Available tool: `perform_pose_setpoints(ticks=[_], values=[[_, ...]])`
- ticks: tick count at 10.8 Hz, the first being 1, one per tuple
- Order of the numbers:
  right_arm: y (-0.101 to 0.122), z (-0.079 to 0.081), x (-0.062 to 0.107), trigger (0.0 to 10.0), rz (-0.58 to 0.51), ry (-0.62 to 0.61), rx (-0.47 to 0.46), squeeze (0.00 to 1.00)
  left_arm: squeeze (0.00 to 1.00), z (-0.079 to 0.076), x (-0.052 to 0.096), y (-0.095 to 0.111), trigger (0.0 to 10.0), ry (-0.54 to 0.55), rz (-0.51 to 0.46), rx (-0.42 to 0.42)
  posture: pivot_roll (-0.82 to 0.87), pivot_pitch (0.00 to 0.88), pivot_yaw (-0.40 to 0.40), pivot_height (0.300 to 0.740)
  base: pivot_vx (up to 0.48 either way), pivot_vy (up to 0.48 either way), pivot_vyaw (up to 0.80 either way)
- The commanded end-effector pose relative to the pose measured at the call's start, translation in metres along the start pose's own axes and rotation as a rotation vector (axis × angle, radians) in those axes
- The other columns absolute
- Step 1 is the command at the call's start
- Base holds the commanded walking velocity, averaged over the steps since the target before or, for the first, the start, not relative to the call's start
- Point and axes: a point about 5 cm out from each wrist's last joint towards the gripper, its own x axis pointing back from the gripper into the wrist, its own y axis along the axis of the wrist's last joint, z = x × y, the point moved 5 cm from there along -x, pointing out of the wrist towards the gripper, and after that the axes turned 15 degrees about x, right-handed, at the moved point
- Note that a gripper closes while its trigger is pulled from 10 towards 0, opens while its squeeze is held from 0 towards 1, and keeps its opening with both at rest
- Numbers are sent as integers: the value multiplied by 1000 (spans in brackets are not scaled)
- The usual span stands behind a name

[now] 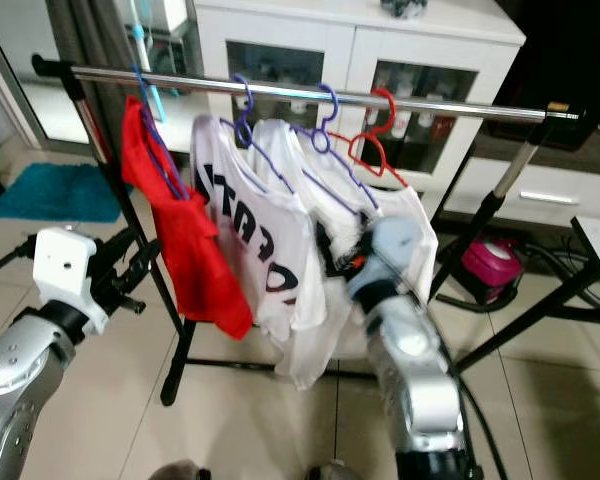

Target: Hang hanger

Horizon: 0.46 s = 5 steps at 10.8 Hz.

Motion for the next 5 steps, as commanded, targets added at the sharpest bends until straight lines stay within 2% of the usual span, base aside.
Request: perform_pose_setpoints(ticks=[1,3,5], values=[[8,2,3,10000,-15,19,10,1000,0,-7,1,2,10000,-28,-7,-1,40,0,-33,740,0,0,0],[5,4,8,10000,13,24,4,1000,0,-7,1,0,10000,-27,-4,0,36,0,-31,740,240,0,494],[7,2,12,10000,-7,25,56,1000,0,-9,1,0,10000,-34,0,0,40,0,-32,740,268,0,800]])
